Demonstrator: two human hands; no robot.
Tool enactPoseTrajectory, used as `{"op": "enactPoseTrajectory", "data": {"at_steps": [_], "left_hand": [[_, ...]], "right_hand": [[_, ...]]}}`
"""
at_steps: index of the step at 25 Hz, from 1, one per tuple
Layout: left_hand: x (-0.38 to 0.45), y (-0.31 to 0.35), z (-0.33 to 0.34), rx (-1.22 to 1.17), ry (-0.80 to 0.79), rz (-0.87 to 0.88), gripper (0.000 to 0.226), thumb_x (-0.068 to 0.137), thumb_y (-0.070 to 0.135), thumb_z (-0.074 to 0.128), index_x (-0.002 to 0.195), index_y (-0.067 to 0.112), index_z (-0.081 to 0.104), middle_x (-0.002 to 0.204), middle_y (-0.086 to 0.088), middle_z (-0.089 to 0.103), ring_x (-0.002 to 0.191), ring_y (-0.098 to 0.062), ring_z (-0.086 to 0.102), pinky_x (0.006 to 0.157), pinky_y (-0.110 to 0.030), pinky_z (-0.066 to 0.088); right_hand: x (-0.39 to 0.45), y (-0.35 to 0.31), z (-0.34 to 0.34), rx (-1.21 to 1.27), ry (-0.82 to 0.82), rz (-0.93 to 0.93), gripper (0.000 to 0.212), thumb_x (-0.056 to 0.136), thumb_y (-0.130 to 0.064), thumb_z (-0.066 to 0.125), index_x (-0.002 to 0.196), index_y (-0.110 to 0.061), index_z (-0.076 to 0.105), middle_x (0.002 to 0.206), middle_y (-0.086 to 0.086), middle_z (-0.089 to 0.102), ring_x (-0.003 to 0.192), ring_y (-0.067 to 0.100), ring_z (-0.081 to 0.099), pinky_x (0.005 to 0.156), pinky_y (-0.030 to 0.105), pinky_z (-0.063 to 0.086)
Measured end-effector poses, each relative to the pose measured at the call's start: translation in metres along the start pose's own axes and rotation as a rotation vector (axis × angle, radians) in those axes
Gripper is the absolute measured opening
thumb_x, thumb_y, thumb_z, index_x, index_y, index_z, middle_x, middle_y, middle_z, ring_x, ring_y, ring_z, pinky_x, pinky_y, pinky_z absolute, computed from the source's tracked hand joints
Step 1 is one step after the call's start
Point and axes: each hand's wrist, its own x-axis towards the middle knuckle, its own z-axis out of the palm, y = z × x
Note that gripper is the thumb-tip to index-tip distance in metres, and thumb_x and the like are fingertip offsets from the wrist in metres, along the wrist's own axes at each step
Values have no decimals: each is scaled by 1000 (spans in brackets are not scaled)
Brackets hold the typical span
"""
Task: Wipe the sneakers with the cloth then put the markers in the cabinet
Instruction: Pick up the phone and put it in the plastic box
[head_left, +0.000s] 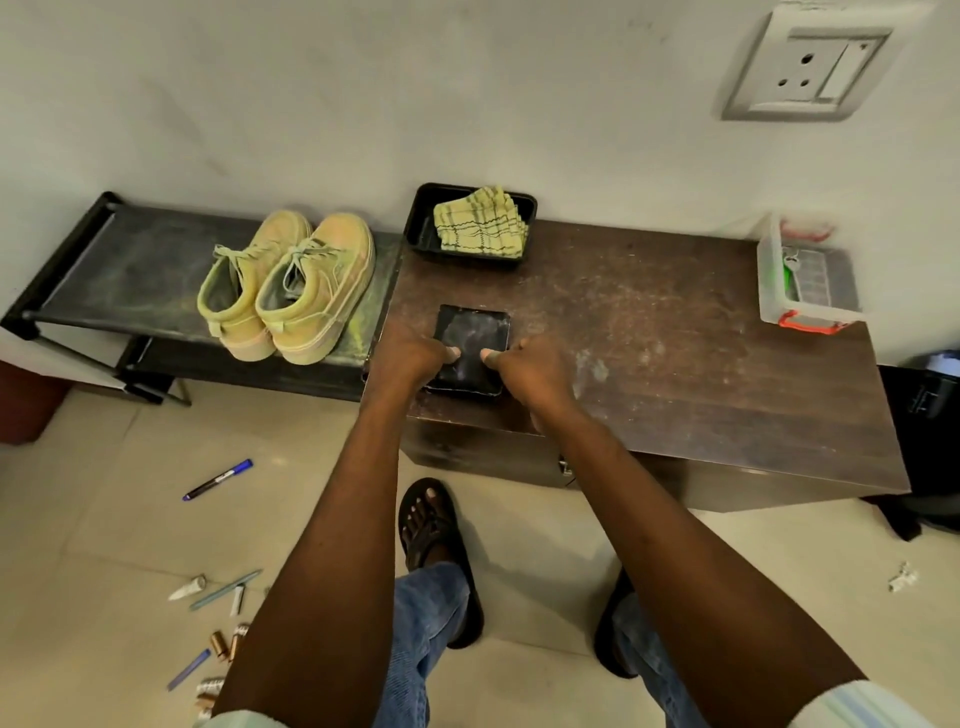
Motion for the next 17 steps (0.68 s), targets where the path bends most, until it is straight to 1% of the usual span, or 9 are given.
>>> {"op": "enactPoseTrajectory", "data": {"at_steps": [2, 4, 6, 7, 9, 11, 12, 14, 17], "left_hand": [[-7, 4, 1, -121, -27, -45, 18, 81, 15, 74, 87, 10, 57, 93, -6, 59, 88, -20, 53, 74, -31, 42], [-12, 10, 0, -253, -45, -86, 23, 81, 6, 73, 100, 8, 59, 100, -6, 58, 97, -21, 55, 82, -33, 46], [-15, 20, -2, -402, -11, -115, 23, 78, 2, 75, 96, 7, 61, 105, -9, 62, 102, -24, 60, 90, -39, 51], [-14, 23, -1, -460, -2, -114, 20, 76, 3, 76, 89, 7, 61, 104, -11, 66, 100, -27, 63, 90, -41, 53], [-16, 32, 4, -585, -48, -81, 16, 76, 3, 76, 77, 10, 61, 93, -11, 69, 90, -27, 67, 78, -38, 57], [-24, 45, 15, -696, -109, -34, 15, 78, 2, 73, 74, 9, 60, 82, -7, 68, 74, -20, 67, 58, -27, 56], [-28, 52, 23, -722, -130, -15, 14, 79, 3, 73, 75, 8, 61, 80, -6, 68, 70, -17, 67, 53, -23, 54], [-37, 67, 42, -736, -149, 19, 11, 77, 5, 75, 77, 7, 64, 79, -7, 70, 69, -19, 68, 54, -23, 56], [-47, 88, 75, -706, -176, 105, 18, 79, 17, 75, 89, 3, 68, 84, -8, 73, 75, -18, 69, 68, -30, 58]], "right_hand": [[2, 0, 0, 36, 0, 19, 30, 82, -24, 71, 60, -18, 51, 65, 3, 56, 61, 16, 53, 58, 33, 42], [1, -1, -2, 82, -9, 23, 23, 83, -18, 69, 68, -18, 53, 72, 2, 58, 66, 14, 56, 55, 28, 44], [0, -4, -10, 167, -6, 0, 15, 83, -15, 69, 77, -14, 56, 79, 4, 62, 73, 15, 60, 60, 30, 51], [1, -6, -18, 229, 0, -11, 12, 83, -14, 70, 84, -12, 58, 85, 6, 65, 80, 18, 63, 67, 34, 55], [5, -8, -39, 405, -39, -1, 17, 82, -8, 70, 95, -10, 58, 94, 6, 68, 89, 20, 65, 77, 36, 57], [9, -6, -65, 597, -132, 34, 21, 82, -2, 68, 95, -14, 57, 96, 6, 68, 90, 21, 65, 75, 35, 57], [9, -3, -78, 662, -168, 48, 23, 82, -1, 67, 94, -16, 57, 96, 6, 68, 90, 22, 65, 71, 34, 56], [12, 9, -100, 704, -159, 71, 24, 82, 0, 66, 96, -17, 55, 95, 6, 68, 88, 22, 65, 69, 34, 57], [13, 29, -134, 744, -33, 92, 26, 80, 0, 68, 101, -12, 56, 97, 10, 68, 91, 26, 66, 76, 38, 56]]}}
